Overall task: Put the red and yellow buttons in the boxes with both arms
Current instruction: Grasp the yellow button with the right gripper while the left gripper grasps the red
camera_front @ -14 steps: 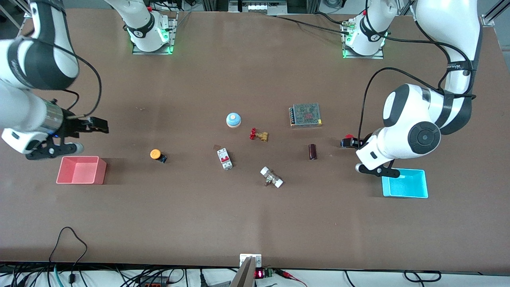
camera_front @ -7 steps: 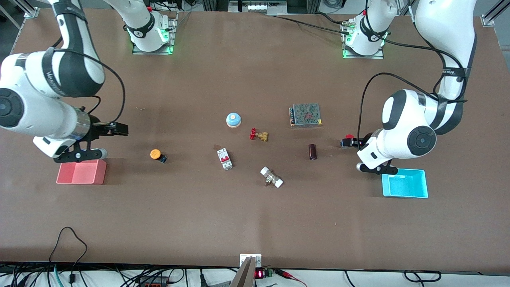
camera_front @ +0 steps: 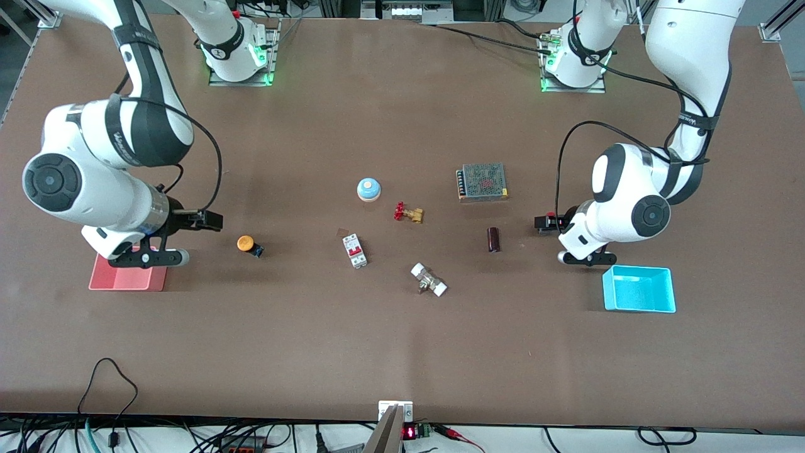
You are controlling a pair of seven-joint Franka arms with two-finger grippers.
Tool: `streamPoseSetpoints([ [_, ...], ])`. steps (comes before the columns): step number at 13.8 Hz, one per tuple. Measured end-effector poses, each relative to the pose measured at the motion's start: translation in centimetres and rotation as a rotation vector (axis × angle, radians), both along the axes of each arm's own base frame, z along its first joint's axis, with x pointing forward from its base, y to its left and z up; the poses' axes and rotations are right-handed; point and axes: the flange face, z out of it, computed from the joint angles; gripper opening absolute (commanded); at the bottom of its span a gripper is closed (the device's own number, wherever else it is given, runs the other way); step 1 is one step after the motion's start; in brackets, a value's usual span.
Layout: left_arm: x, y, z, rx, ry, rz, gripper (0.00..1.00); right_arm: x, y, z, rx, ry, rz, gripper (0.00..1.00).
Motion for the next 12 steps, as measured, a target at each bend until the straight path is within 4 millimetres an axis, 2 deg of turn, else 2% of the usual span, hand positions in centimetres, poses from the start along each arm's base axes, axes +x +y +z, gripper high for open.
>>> streamPoseSetpoints([
  [4,-0.5,0.2,-1.4,0.007,-0.016,0.024,1.00,0.4,-0.3,-3.5,0.010,-0.084,-0.046,1.00],
  [7,-0.7,-0.1,-2.4,0.009,-0.004,0.027,1.00,-0.5,-1.0,-6.6,0.013,-0.106,-0.078,1.00],
  [9,-1.1,-0.3,-3.1,0.009,0.009,0.024,1.00,-1.3,-0.8,-8.5,0.013,-0.113,-0.108,1.00],
  [10,-1.2,-0.6,-3.4,0.007,0.014,0.020,0.98,-1.7,-0.2,-9.2,0.014,-0.118,-0.113,1.00],
  [12,-1.5,-1.1,-3.6,0.004,0.019,0.013,0.79,-2.5,1.3,-10.5,0.020,-0.139,-0.101,1.00],
])
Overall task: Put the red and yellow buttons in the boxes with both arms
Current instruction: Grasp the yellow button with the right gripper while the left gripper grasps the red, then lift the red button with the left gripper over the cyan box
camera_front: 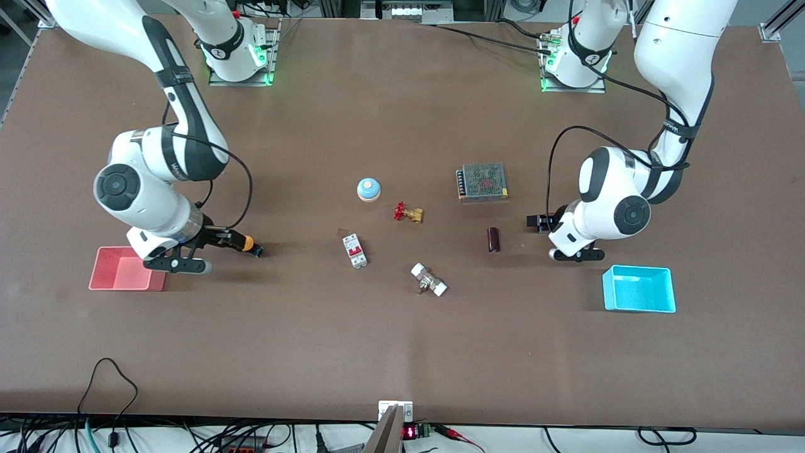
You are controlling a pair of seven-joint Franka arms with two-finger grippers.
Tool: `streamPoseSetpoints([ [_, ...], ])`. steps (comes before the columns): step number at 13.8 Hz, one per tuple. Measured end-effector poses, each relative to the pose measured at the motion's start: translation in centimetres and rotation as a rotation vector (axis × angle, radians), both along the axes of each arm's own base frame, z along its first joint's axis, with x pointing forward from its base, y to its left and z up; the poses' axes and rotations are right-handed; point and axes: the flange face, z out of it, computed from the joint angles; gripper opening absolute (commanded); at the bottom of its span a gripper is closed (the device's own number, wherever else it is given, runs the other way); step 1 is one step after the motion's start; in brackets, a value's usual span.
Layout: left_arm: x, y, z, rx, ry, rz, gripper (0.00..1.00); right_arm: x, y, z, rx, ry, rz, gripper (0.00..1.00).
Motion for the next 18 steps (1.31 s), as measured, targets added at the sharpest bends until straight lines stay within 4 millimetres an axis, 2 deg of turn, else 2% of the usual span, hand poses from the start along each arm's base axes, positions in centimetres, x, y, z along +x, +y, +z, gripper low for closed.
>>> streamPoseSetpoints([
  [5,-0.1,-0.2,0.0,-0.001,0.001,-0.003,0.30,-1.3,1.1,-2.0,0.005,-0.031,0.018,1.00],
  [7,-0.1,-0.2,0.0,-0.002,0.001,-0.004,0.21,-1.9,1.0,-2.9,0.007,-0.040,0.018,1.00],
  [10,0.1,-0.3,0.3,-0.003,-0.011,-0.003,0.16,-2.2,1.0,-4.5,0.007,-0.045,0.018,1.00],
  [11,0.5,-0.3,1.0,-0.005,-0.032,-0.001,0.15,-2.2,1.0,-5.0,0.007,-0.046,0.019,1.00],
  [12,1.0,-0.1,2.3,-0.008,-0.063,0.004,0.13,-2.2,1.0,-5.3,0.007,-0.049,0.019,1.00],
  [13,1.8,0.4,4.5,-0.009,-0.104,0.013,0.13,-2.1,1.0,-5.5,0.008,-0.055,0.019,1.00],
  [16,3.3,3.2,12.2,0.057,-0.251,-0.028,0.11,-2.0,1.0,-5.5,0.008,-0.065,0.020,1.00],
  [18,3.9,3.9,16.5,0.101,-0.333,-0.070,0.11,-2.0,1.0,-5.6,0.005,-0.066,0.024,0.97],
])
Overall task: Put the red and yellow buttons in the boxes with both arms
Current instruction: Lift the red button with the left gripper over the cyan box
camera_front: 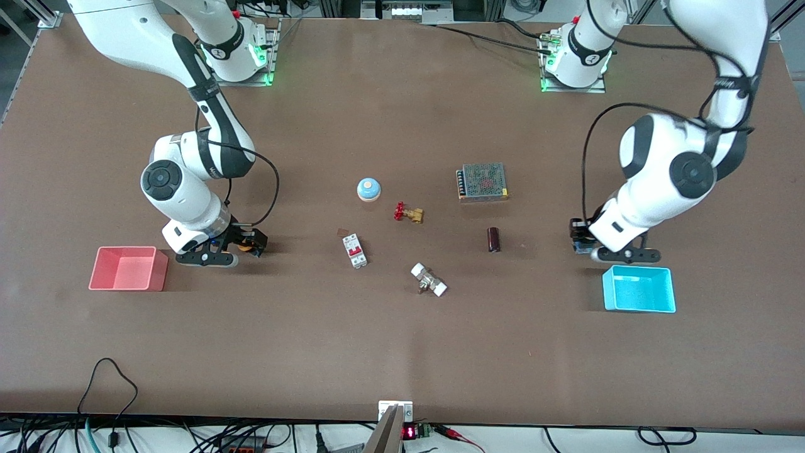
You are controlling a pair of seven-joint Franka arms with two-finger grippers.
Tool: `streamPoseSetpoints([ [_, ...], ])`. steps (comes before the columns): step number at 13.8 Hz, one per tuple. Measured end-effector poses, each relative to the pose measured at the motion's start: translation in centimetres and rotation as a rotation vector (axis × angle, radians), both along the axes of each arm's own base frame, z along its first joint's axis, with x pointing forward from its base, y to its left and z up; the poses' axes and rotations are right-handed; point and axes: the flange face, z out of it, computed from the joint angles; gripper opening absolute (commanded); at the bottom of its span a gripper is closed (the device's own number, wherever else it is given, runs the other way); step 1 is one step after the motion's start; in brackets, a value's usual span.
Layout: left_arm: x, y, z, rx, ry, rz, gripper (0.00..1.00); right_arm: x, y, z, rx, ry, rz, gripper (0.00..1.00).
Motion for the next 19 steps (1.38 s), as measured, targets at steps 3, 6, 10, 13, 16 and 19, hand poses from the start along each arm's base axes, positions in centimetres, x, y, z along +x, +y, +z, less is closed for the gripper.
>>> streamPoseSetpoints([
  [3,1.6,2.5,1.4,0.049,-0.040,-0.092,0.11,-0.1,0.0,-0.5,-0.004,0.007,0.002,0.91],
  [6,3.6,5.4,0.0,0.054,-0.036,-0.103,0.11,-0.2,0.0,-1.2,-0.008,0.016,0.006,0.73],
  [10,5.6,9.7,-3.4,0.055,-0.004,-0.067,0.10,-0.2,0.0,-1.3,-0.021,0.011,0.023,0.45],
  [13,6.7,11.4,-4.8,0.056,-0.003,-0.079,0.10,-0.1,0.0,-1.3,-0.021,0.009,0.025,0.42],
  [16,7.4,11.7,-6.2,0.057,-0.026,-0.083,0.10,-0.1,0.0,-1.3,-0.022,0.009,0.026,0.39],
  [19,7.9,12.3,-7.8,0.060,-0.049,-0.122,0.10,-0.1,0.0,-1.3,-0.022,0.008,0.026,0.39],
])
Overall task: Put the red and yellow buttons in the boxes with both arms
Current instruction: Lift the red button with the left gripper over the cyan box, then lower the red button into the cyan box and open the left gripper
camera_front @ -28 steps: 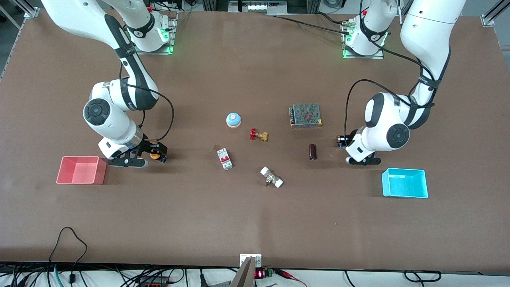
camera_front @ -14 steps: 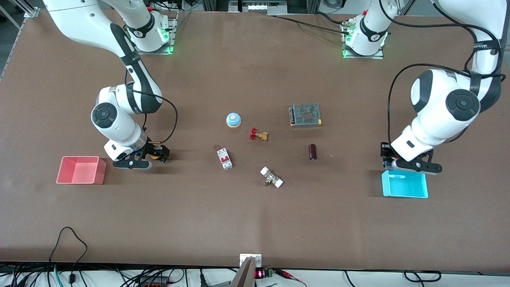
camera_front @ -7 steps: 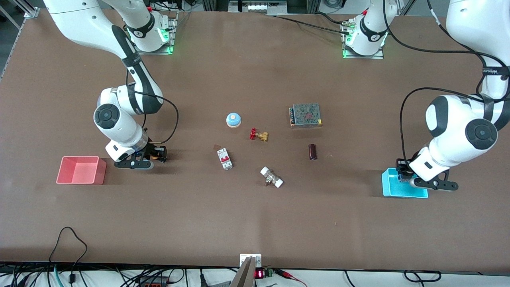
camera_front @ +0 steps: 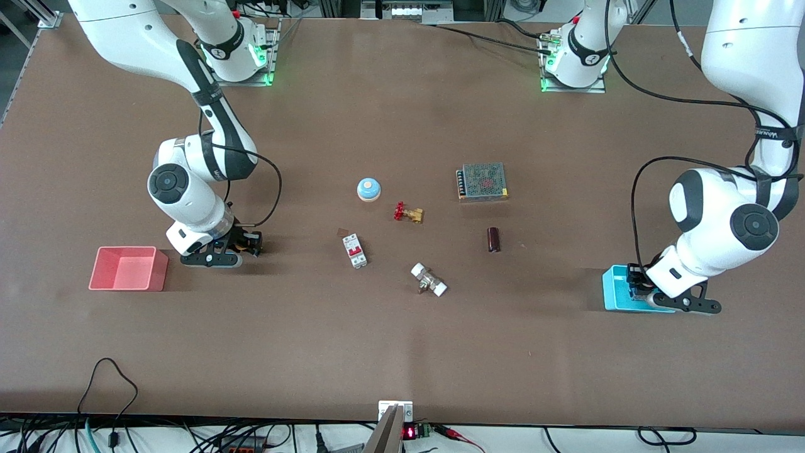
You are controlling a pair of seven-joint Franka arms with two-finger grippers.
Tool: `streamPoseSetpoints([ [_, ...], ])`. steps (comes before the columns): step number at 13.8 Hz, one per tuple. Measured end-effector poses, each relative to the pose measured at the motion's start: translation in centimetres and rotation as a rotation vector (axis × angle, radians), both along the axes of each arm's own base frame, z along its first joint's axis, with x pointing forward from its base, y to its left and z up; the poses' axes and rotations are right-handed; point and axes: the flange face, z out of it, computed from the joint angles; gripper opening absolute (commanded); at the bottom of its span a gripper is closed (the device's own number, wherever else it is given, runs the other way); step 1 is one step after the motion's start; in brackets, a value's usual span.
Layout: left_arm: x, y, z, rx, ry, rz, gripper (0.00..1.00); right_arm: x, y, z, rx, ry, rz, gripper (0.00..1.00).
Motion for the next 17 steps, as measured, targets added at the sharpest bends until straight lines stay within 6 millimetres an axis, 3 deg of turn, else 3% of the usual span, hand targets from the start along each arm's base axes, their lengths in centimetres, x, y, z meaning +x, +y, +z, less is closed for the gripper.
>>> streamPoseSetpoints([
  [4,0.1,1.8,-0.8,0.003,0.003,-0.016,0.10,0.9,-0.3,1.4,0.000,-0.027,0.036,0.39],
  [8,-0.1,2.3,-2.7,0.001,0.030,-0.012,0.10,1.6,-2.7,6.6,-0.013,-0.019,0.076,0.39],
  [14,-0.3,2.8,-3.9,-0.001,0.048,-0.004,0.11,2.0,-11.2,14.3,-0.032,-0.027,0.120,0.39],
  [17,-0.5,3.0,-5.2,-0.003,0.067,-0.002,0.12,2.3,-17.4,16.7,-0.058,-0.036,0.165,0.39],
])
